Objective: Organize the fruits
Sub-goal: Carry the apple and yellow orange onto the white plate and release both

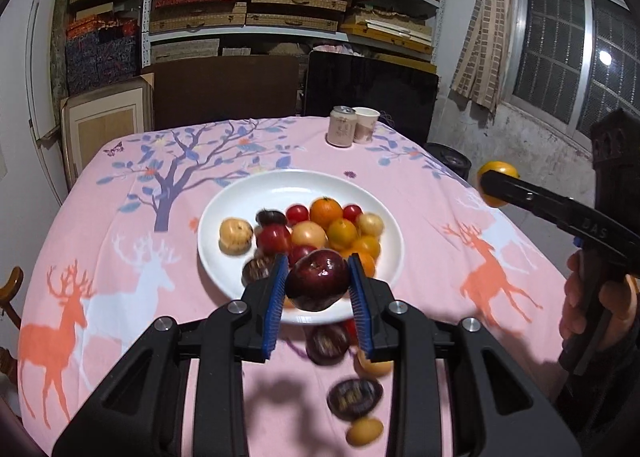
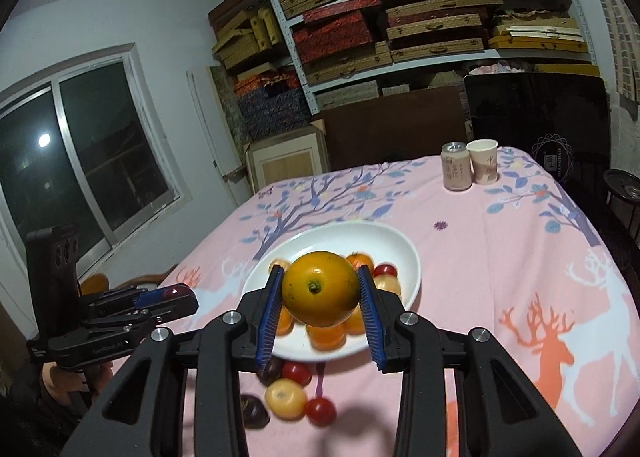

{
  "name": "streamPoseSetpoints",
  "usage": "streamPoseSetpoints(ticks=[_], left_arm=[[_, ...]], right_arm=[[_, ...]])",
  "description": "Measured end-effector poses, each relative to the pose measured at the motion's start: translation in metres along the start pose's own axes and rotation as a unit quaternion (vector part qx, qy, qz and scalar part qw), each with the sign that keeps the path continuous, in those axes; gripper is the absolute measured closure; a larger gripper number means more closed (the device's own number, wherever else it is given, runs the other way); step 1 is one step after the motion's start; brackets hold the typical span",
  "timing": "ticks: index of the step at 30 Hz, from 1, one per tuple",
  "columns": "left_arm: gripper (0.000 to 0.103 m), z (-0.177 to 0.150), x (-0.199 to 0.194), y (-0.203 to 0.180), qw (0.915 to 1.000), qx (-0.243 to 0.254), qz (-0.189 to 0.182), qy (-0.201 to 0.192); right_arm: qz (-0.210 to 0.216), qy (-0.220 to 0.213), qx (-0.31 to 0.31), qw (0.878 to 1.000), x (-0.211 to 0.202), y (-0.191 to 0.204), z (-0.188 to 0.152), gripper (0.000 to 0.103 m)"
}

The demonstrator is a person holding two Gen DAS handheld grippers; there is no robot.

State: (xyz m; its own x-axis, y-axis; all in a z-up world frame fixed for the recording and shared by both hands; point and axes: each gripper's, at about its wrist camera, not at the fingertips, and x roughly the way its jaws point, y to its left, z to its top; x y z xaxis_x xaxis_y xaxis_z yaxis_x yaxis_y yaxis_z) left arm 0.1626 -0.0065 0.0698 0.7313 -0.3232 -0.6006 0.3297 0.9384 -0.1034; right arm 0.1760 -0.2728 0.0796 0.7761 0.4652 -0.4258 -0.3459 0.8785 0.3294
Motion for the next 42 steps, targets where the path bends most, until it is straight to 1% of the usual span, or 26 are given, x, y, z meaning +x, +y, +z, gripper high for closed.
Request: streamPoseSetpoints(ticks=[2, 5, 9, 13, 18, 21, 22, 23, 24, 25, 27, 30, 33, 35, 38, 40, 42], left_arm=[[0.073, 0.015, 0.019, 0.006, 0.9999, -0.014, -0.005, 0.004], [0.073, 0.033, 0.048, 0.012, 0.9998, -0.016, 0.002, 0.01], [0.073, 0.048, 0.092, 0.027, 0.9988, -0.032, 0.007, 0.037], [0.073, 0.055, 0.124, 0.046, 0.9965, -0.06, 0.005, 0.058], [0.073, 0.056, 0.149, 0.058, 0.9952, -0.063, 0.017, 0.073], [0.073, 0.055, 0.161, 0.061, 0.994, -0.067, 0.015, 0.085], [0.072, 0.054, 0.164, 0.062, 0.9936, -0.067, 0.015, 0.089], [0.06, 0.053, 0.165, 0.062, 0.9934, -0.067, 0.017, 0.091], [0.054, 0.053, 0.164, 0.063, 0.9935, -0.069, 0.019, 0.088], [0.048, 0.053, 0.161, 0.063, 0.9939, -0.071, 0.021, 0.082], [0.047, 0.054, 0.154, 0.063, 0.9945, -0.071, 0.02, 0.074], [0.047, 0.051, 0.137, 0.061, 0.995, -0.074, 0.011, 0.066], [0.043, 0.037, 0.111, 0.052, 0.9961, -0.06, 0.0, 0.065], [0.039, 0.02, 0.091, 0.04, 0.997, -0.038, -0.009, 0.067], [0.038, -0.013, 0.059, 0.018, 0.9968, 0.004, -0.027, 0.075], [0.038, -0.039, 0.039, 0.002, 0.9949, 0.033, -0.041, 0.086], [0.038, -0.062, 0.026, -0.01, 0.9927, 0.048, -0.054, 0.096]], right_arm=[[-0.005, -0.002, 0.0, 1.0, 0.011, -0.004, 0.009, 0.066], [-0.011, 0.003, -0.003, 1.0, 0.037, -0.01, 0.02, 0.066], [-0.02, 0.021, -0.012, 0.999, 0.078, -0.011, 0.028, 0.066], [-0.032, 0.045, -0.017, 0.998, 0.116, -0.015, 0.028, 0.066], [-0.052, 0.075, -0.03, 0.995, 0.157, -0.019, 0.022, 0.066], [-0.051, 0.092, -0.038, 0.994, 0.175, -0.018, 0.018, 0.065], [-0.048, 0.094, -0.04, 0.994, 0.178, -0.017, 0.017, 0.063], [-0.044, 0.093, -0.041, 0.994, 0.179, -0.016, 0.017, 0.058], [-0.045, 0.087, -0.041, 0.994, 0.177, -0.015, 0.017, 0.05], [-0.045, 0.082, -0.041, 0.995, 0.174, -0.014, 0.017, 0.047], [-0.042, 0.073, -0.037, 0.996, 0.163, -0.014, 0.018, 0.046], [-0.043, 0.069, -0.022, 0.996, 0.144, -0.018, 0.017, 0.046], [-0.034, 0.069, -0.005, 0.997, 0.115, -0.02, 0.008, 0.046], [-0.025, 0.068, 0.006, 0.997, 0.093, -0.022, -0.002, 0.045], [-0.019, 0.063, 0.031, 0.997, 0.058, -0.028, -0.024, 0.041], [-0.01, 0.059, 0.054, 0.997, 0.04, -0.034, -0.04, 0.04], [-0.004, 0.058, 0.07, 0.996, 0.027, -0.038, -0.057, 0.039]])
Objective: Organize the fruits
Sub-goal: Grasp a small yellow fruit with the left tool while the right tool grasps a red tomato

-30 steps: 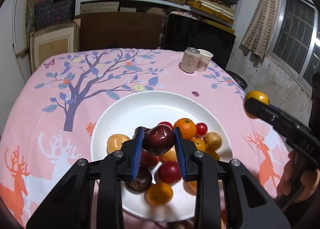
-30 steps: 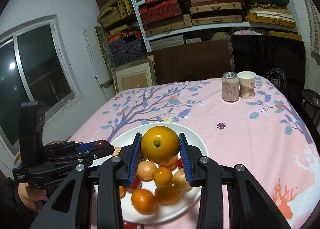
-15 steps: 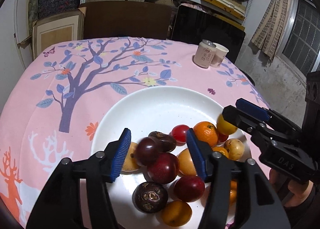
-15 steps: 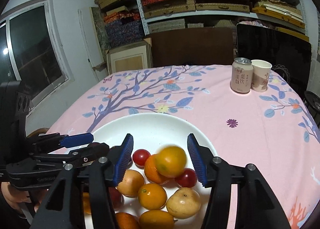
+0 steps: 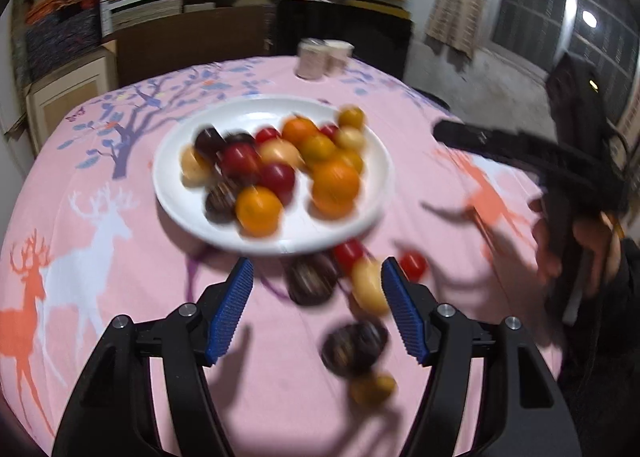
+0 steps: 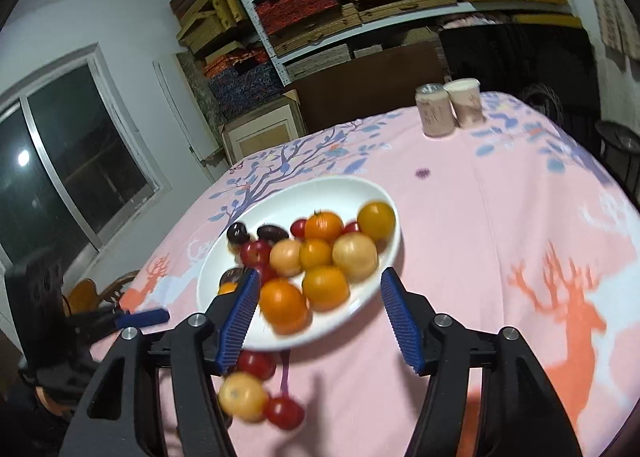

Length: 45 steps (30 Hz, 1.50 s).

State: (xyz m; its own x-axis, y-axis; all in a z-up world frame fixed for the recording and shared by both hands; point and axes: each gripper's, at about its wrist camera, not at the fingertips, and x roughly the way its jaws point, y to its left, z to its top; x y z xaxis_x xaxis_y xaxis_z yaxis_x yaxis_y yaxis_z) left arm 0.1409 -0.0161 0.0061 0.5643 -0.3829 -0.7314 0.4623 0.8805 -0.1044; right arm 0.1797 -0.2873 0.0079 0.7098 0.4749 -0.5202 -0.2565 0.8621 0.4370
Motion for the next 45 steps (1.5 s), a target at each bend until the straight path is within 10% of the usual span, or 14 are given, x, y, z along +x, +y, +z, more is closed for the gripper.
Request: streamPoseSetpoints(ticks=[9, 14, 26, 29, 45], left_arm=[[0.038, -0.06, 0.005, -0.035, 0.9992, 0.004, 0.015, 0.036], [0.075, -0.07, 0.013, -0.038, 0.999, 0.001, 0.021, 0.04], [0.075, -0.067, -0.011, -0.021, 0.9981, -0.05, 0.007, -0.034], [0.075, -0.067, -0.009, -0.022, 0.9984, -0.047, 0.009, -0.03], [0.075, -0.068, -0.001, -0.018, 0.9984, -0.056, 0.005, -0.008]], right_arm=[[-0.003, 0.014, 0.036, 0.999, -0.003, -0.015, -0.036, 0.038], [0.0, 0.011, 0.046, 0.999, -0.006, -0.02, -0.04, 0.038], [-0.025, 0.105, -0.11, 0.988, 0.026, 0.039, -0.05, 0.039], [-0.029, 0.131, -0.131, 0.982, 0.031, 0.046, -0.056, 0.058], [-0.033, 0.176, -0.115, 0.977, 0.054, 0.047, -0.061, 0.062]])
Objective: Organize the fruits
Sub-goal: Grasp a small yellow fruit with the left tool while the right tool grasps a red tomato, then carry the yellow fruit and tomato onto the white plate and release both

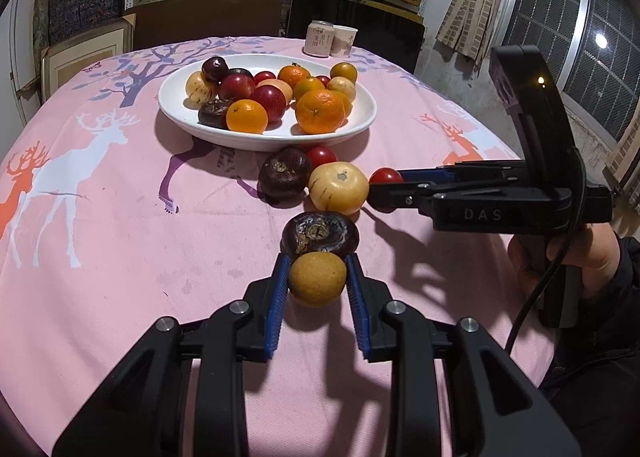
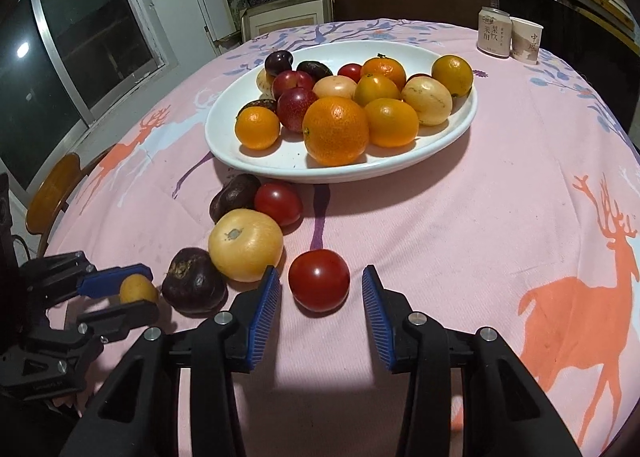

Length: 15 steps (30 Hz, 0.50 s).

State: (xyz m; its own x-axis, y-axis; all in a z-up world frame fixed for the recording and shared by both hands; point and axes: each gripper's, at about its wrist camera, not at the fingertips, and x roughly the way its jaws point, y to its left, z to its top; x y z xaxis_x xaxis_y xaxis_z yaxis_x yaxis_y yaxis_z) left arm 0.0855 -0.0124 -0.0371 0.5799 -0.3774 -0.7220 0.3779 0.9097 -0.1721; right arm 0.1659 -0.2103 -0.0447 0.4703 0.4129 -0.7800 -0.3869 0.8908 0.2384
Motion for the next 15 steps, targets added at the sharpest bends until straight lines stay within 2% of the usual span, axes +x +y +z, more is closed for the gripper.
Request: streamPoseSetpoints(ticks=[4, 15], left_arm=[[0.075, 0.0, 0.001, 0.0, 1.0, -0.001, 0.002, 0.002], [0.075, 0.0, -0.001, 0.004, 0.9999, -0.009, 0.003, -0.005]], right_arm=[[0.005, -0.012, 0.004, 1.0, -0.004, -0.001, 0.0, 0.073], [-0.004, -0.067, -0.001, 0.998, -0.026, 0.0, -0.002, 0.074]])
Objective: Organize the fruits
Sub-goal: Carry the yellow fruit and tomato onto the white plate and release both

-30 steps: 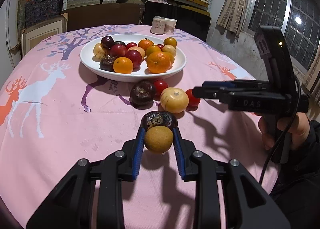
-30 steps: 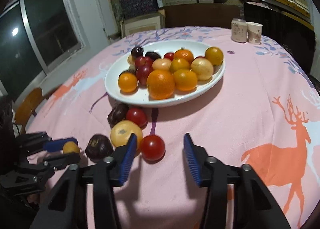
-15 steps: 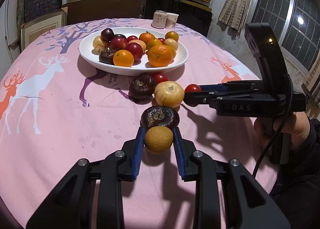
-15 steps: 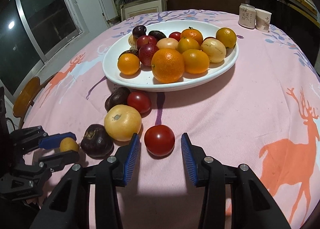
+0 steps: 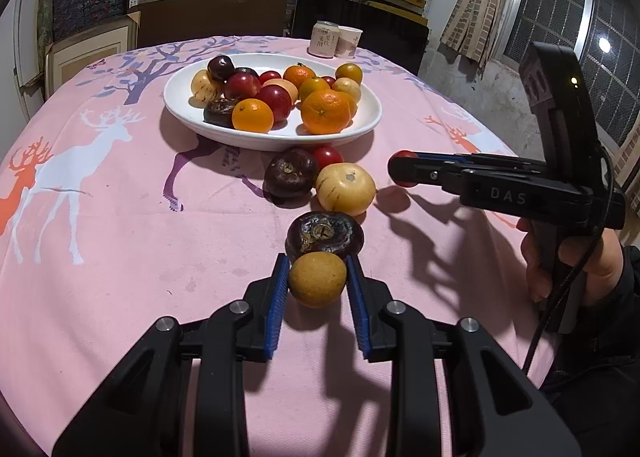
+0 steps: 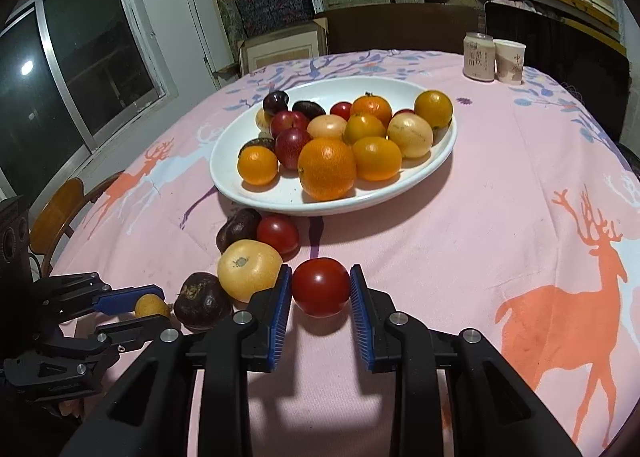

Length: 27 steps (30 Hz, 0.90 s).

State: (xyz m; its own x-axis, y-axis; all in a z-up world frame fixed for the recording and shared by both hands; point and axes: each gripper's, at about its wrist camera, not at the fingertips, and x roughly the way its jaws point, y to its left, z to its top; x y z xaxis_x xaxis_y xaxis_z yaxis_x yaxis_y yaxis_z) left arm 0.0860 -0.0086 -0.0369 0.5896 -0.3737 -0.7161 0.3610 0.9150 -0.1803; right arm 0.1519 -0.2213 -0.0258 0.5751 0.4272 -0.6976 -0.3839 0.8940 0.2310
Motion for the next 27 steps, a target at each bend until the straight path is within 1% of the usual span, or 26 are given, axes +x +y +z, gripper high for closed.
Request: streamPoseSetpoints(ticks=[4, 9, 14, 16, 18, 21, 23, 27], left_arm=[[0.075, 0.0, -0.006, 0.006, 0.9997, -0.019, -0.007, -0.013], [0.075, 0.001, -0.011, 0.01, 0.9992, -0.029, -0.014, -0.025], [0.075, 0.002, -0.013, 0.009, 0.9991, -0.029, -0.014, -0.028], [0.075, 0.004, -0.012, 0.01, 0.999, -0.034, -0.018, -0.023], [0.075, 0.009, -0.011, 0.013, 0.9988, -0.04, -0.022, -0.017], [0.075, 0.026, -0.013, 0.018, 0.9986, -0.043, -0.018, -0.025], [0.075, 0.041, -0.016, 0.019, 0.9986, -0.039, -0.011, -0.034], [0.075, 0.085, -0.02, 0.024, 0.9976, -0.032, 0.003, -0.061]], right_arm=[[0.004, -0.02, 0.004, 1.0, -0.01, -0.002, -0.001, 0.074], [0.018, -0.031, 0.025, 0.999, -0.017, -0.008, -0.004, 0.074], [0.028, -0.036, 0.041, 0.998, -0.021, -0.014, -0.005, 0.074], [0.033, -0.042, 0.046, 0.998, -0.024, -0.016, -0.005, 0.074], [0.037, -0.059, 0.051, 0.996, -0.03, -0.018, 0.0, 0.074], [0.044, -0.097, 0.065, 0.992, -0.042, -0.023, 0.016, 0.074], [0.053, -0.112, 0.071, 0.99, -0.046, -0.026, 0.029, 0.074], [0.057, -0.137, 0.067, 0.987, -0.05, -0.024, 0.064, 0.074]])
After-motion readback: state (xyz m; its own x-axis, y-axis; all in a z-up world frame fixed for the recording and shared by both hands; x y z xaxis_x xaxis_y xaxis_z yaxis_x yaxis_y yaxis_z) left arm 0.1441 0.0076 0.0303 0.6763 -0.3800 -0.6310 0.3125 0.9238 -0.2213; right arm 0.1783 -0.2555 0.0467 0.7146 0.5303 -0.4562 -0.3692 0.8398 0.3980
